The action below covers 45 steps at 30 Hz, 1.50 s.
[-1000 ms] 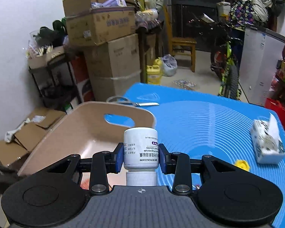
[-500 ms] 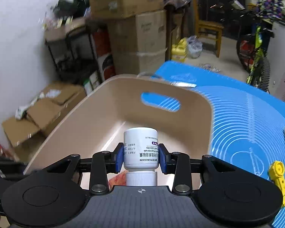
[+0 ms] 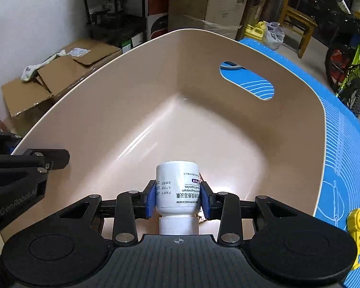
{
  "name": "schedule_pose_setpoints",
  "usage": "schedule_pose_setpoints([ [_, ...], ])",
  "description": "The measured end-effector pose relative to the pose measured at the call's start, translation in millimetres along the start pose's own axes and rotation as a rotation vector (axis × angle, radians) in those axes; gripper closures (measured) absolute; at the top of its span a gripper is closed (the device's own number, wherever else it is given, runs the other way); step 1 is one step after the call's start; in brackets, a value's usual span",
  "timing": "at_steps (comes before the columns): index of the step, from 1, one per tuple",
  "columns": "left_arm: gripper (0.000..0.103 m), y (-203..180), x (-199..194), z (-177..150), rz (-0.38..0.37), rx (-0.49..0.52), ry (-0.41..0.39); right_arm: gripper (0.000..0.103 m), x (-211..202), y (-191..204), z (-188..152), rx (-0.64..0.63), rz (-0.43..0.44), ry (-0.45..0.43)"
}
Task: Organize rigid objects
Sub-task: 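Carry the white pill bottle into the basket and release it, then move the right tool to the green tape roll and grasp it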
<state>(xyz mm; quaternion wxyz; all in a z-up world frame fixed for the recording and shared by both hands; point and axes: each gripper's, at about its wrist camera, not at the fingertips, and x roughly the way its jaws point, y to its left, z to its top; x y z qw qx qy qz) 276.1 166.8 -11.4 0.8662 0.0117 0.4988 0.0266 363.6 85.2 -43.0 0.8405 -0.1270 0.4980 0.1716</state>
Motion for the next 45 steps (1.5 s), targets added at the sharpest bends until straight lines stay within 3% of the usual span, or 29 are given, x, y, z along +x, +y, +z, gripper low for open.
schedule_pose_setpoints([
  [8, 0.09, -2.7, 0.4, -1.1, 0.012, 0.004, -0.001, 0.051, -6.0, -2.8, -0.8, 0.007, 0.016, -0.025],
  [10, 0.09, -3.1, 0.7, -1.0, 0.012, 0.002, 0.0, 0.037, -10.5, -7.5, -3.0, 0.02, 0.027, -0.043],
  [12, 0.09, -4.4, 0.5, -0.7, 0.013, 0.004, 0.0, 0.032, -17.9, -11.0, -4.8, 0.026, 0.021, -0.066],
  [29, 0.089, -9.0, 0.1, -0.1, 0.026, 0.006, 0.0, 0.027, -95.6, -67.4, -23.8, 0.131, 0.018, -0.271],
  [37, 0.089, -7.7, 0.0, 0.3, 0.024, 0.0, 0.0, 0.026, -111.4, -118.0, -38.5, 0.214, -0.037, -0.302],
  [45, 0.089, -7.5, -0.7, 1.0, 0.026, -0.001, 0.001, 0.026, -91.5, -166.5, -62.3, 0.304, -0.093, -0.246],
])
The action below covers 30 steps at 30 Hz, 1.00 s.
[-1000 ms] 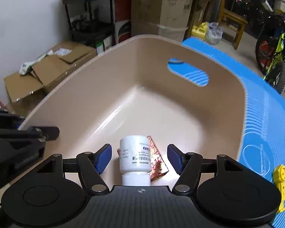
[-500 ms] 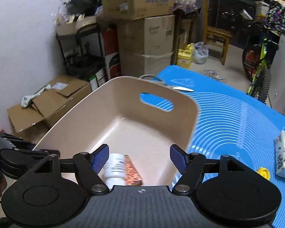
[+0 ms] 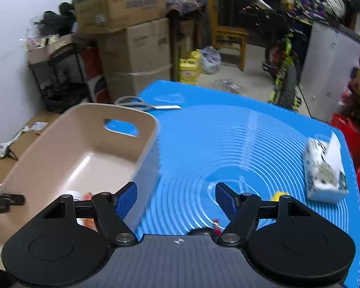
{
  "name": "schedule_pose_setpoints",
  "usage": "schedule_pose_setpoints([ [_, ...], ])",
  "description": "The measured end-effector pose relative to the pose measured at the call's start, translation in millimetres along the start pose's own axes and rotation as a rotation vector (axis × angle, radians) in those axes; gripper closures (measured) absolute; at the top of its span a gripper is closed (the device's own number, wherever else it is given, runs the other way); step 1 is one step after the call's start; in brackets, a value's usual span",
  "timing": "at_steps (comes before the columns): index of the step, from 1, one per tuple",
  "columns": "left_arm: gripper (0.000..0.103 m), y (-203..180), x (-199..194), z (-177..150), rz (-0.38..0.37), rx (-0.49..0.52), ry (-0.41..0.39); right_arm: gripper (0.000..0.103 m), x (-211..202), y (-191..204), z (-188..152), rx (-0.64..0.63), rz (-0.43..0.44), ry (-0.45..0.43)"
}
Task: Organize rigid objects
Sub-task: 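Move the right tool to the green tape roll and grasp it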
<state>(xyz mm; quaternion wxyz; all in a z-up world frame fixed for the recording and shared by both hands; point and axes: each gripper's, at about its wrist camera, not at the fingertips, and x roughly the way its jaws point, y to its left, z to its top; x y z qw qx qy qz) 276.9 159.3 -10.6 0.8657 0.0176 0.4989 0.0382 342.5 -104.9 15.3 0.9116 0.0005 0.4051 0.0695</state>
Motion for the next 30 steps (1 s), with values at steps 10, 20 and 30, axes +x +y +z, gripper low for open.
schedule_pose_setpoints([
  [10, 0.089, 0.4, -0.1, -0.1, 0.0, -0.001, 0.0, 0.026, 26.1, -18.1, -36.8, -0.015, 0.009, 0.127],
  [20, 0.088, -1.4, -0.3, -1.0, 0.011, 0.0, -0.002, 0.026, 40.2, -16.7, -65.9, -0.051, 0.024, 0.237],
  [30, 0.088, -1.0, -0.4, -1.0, 0.014, 0.002, -0.003, 0.031, 47.8, -11.4, -73.4, -0.093, 0.068, 0.253],
])
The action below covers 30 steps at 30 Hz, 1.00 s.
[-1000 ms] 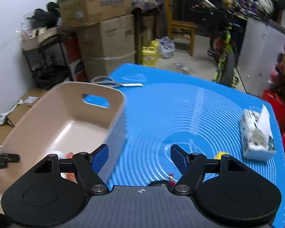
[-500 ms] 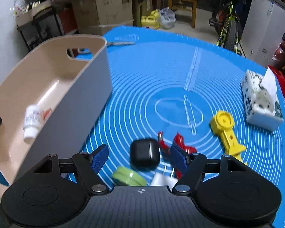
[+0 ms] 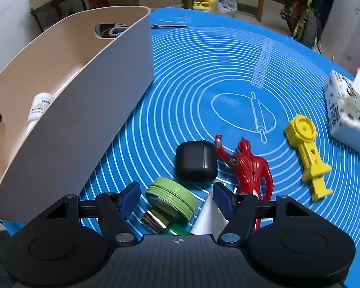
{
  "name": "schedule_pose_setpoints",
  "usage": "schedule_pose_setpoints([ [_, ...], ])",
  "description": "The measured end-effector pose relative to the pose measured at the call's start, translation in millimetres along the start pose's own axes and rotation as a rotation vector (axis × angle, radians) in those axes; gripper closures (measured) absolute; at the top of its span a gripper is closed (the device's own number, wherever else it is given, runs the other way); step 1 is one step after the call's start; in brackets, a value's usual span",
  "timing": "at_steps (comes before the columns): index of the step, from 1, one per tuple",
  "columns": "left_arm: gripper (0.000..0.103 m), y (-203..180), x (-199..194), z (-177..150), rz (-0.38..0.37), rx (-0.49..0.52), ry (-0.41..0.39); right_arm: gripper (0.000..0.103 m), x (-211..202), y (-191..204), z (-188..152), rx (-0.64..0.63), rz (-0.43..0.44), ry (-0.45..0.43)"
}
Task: Organize rigid objects
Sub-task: 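Move the right tool to the green tape roll and grasp it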
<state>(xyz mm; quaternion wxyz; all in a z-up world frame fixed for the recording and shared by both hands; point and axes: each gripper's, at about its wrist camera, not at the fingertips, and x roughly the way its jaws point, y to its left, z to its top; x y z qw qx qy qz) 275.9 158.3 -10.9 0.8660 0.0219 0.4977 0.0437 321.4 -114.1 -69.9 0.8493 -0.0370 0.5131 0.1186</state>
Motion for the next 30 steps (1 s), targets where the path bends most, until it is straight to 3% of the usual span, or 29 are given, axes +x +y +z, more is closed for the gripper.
schedule_pose_setpoints([
  [6, 0.088, 0.0, 0.0, 0.0, 0.0, 0.0, 0.0, 0.052, 5.8, 5.4, -2.9, -0.037, 0.017, 0.042],
  [12, 0.088, -0.4, 0.1, -0.1, 0.0, 0.0, 0.0, 0.075, 3.4, 7.6, -0.7, -0.048, 0.044, 0.011],
  [22, 0.088, -0.4, 0.2, -0.2, 0.0, 0.0, 0.0, 0.075, -7.8, 3.6, 5.0, -0.01, 0.029, -0.055],
  [30, 0.088, -0.5, 0.2, -0.1, 0.001, 0.001, 0.0, 0.075, -37.3, -0.5, 19.4, 0.05, 0.0, -0.177],
])
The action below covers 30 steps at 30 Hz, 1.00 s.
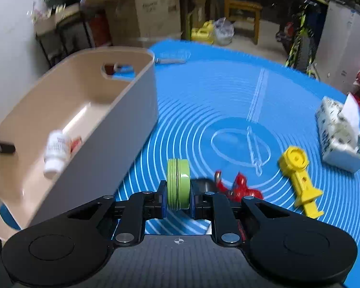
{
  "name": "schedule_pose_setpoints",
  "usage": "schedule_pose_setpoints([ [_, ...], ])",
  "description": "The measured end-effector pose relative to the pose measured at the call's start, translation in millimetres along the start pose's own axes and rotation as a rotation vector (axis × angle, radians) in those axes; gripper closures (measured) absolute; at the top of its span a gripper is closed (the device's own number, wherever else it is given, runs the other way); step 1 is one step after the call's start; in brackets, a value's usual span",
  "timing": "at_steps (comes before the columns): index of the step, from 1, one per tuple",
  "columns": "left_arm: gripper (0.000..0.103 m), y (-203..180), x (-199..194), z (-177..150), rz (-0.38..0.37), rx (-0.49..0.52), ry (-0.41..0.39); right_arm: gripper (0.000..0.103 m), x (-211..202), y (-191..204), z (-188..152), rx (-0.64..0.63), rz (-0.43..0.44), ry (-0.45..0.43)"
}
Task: Organize rigid objects
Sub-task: 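Carry the green tape roll into the basket and release it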
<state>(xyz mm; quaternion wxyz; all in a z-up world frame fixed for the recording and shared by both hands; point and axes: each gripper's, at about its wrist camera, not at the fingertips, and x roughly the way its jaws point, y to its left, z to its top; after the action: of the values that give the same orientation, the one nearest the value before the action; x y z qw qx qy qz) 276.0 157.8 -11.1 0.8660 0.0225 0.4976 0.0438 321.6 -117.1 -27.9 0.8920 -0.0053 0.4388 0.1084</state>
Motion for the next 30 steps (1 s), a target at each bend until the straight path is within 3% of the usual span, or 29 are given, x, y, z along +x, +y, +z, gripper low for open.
schedule_pose_setpoints([
  [11, 0.088, -1.6, 0.8, -0.3, -0.004, 0.0, 0.001, 0.075, -35.4, 21.3, 32.3, 0.053, 0.02, -0.186],
  [16, 0.088, -1.5, 0.6, -0.3, -0.003, 0.002, 0.001, 0.075, -38.1, 42.5, 46.3, 0.047, 0.053, -0.229],
  [22, 0.088, -1.3, 0.9, 0.0, -0.006, 0.002, 0.001, 0.075, -27.9, 89.1, 54.2, -0.024, 0.135, -0.221],
  [30, 0.089, -1.4, 0.3, 0.5, -0.006, 0.006, -0.001, 0.075, 9.9, 140.4, 54.6, -0.089, 0.202, -0.121],
])
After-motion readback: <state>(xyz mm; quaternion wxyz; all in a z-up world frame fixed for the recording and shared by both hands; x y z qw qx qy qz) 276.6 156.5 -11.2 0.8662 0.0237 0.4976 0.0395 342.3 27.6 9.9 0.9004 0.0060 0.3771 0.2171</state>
